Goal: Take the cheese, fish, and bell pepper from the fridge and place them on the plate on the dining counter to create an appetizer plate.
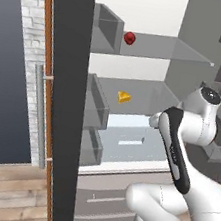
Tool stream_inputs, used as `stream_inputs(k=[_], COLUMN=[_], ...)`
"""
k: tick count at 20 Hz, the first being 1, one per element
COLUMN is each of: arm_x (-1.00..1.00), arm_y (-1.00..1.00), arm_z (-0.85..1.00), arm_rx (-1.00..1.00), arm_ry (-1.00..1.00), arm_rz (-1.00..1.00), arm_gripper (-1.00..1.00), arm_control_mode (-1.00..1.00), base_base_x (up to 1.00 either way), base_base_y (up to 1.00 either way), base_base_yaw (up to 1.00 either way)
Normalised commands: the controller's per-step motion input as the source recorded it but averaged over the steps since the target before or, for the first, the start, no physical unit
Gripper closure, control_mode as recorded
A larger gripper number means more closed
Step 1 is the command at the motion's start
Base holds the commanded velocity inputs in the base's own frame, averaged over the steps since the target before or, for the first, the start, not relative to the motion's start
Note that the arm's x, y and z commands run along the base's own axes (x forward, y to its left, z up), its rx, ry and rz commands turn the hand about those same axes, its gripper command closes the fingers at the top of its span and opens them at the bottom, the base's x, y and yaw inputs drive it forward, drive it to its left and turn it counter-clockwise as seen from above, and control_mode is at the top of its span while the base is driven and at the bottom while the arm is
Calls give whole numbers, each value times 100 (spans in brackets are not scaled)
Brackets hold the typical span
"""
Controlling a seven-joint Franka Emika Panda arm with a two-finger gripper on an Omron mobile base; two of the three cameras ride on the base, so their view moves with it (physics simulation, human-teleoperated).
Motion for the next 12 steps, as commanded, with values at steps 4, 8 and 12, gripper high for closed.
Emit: stream_inputs(k=[4,8,12], arm_x=[0,-5,-12], arm_y=[0,3,25], arm_z=[0,9,73], arm_rx=[0,0,-4], arm_ry=[0,-1,-9], arm_rz=[0,0,-4], arm_gripper=[-100,-100,-100], arm_control_mode=[100,-100,-100], base_base_x=[88,8,0], base_base_y=[22,0,0], base_base_yaw=[-1,0,0])
